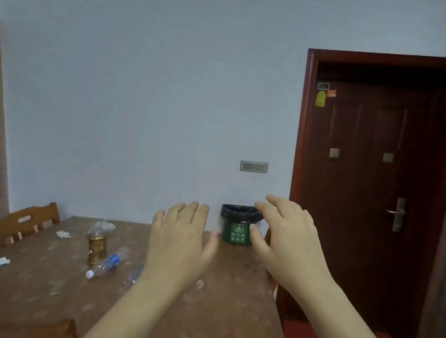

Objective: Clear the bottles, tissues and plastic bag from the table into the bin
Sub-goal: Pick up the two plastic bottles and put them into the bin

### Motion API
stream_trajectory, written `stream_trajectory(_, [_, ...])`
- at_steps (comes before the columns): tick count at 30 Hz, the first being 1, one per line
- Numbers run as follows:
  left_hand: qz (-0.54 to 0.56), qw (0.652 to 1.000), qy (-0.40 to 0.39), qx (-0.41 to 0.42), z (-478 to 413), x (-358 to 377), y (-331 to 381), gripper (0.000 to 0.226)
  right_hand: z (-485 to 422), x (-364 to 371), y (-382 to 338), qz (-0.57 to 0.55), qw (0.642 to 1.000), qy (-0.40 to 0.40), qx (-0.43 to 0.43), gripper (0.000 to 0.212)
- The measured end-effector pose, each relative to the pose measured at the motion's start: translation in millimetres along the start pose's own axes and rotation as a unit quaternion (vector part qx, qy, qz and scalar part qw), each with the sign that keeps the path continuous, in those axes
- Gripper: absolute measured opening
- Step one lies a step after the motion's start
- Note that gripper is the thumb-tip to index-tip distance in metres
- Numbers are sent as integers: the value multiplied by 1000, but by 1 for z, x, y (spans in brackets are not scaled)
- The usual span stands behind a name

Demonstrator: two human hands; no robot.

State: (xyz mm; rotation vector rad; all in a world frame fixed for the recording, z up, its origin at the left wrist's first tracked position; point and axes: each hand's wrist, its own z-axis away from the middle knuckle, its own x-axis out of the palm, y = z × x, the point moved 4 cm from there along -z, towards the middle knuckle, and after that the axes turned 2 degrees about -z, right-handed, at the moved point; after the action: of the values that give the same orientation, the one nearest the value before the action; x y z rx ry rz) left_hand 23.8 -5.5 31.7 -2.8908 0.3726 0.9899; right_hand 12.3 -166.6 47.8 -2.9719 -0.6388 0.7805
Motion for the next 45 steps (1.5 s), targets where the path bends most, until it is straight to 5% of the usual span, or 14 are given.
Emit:
stream_trajectory(8, [-12, 1000, 4, -10, 29, 13, -75, 50, 5, 55, -55, -12, 1000, -6, -28, 42])
stream_trajectory(22, [-39, 990, -90, -102, 86, 91, -184, 47, 26, 195, -95, -46, 989, -141, -23, 39])
stream_trajectory(45, [-106, 955, -180, -212, 38, 260, -335, 51, -32, 451, -104, -168, 958, -232, -30, 48])
